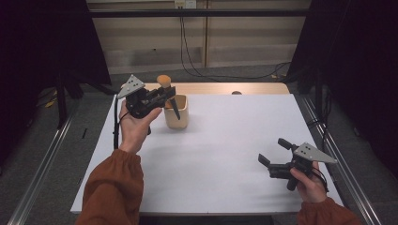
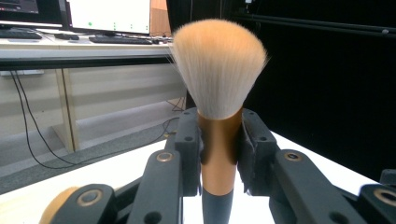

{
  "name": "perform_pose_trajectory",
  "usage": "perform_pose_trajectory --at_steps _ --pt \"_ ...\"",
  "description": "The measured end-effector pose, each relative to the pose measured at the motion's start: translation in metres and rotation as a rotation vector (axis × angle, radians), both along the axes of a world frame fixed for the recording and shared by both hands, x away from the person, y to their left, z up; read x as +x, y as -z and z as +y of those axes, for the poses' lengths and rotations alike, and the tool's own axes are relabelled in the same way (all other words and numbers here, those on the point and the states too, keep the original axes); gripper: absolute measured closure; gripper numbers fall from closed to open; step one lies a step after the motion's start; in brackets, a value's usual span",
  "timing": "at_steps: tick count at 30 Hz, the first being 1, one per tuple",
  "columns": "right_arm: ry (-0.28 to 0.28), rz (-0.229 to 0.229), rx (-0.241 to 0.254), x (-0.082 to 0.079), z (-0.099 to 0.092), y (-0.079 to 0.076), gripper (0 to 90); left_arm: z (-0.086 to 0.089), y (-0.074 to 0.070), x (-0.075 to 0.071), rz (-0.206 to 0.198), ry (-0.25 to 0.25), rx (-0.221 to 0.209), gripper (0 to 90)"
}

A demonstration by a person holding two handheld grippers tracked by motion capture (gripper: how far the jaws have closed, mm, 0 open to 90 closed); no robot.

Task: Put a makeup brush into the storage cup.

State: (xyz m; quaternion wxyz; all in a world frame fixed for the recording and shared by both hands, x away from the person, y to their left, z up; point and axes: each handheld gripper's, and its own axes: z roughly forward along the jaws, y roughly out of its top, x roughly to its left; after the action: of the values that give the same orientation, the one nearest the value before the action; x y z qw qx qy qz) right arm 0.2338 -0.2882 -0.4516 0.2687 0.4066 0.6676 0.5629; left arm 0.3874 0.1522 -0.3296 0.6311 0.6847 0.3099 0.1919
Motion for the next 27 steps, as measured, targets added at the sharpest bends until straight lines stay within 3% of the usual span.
perform_pose_trajectory --at_steps 15,27 --pt "-0.005 0.002 0.005 0.0 0.0 0.001 0.0 -0.012 -0.018 0.02 -0.041 -0.045 -0.011 72.2" --pt "-0.012 -0.001 0.005 -0.001 0.0 0.001 0.0 -0.021 -0.01 0.036 -0.037 -0.062 0.002 72.3"
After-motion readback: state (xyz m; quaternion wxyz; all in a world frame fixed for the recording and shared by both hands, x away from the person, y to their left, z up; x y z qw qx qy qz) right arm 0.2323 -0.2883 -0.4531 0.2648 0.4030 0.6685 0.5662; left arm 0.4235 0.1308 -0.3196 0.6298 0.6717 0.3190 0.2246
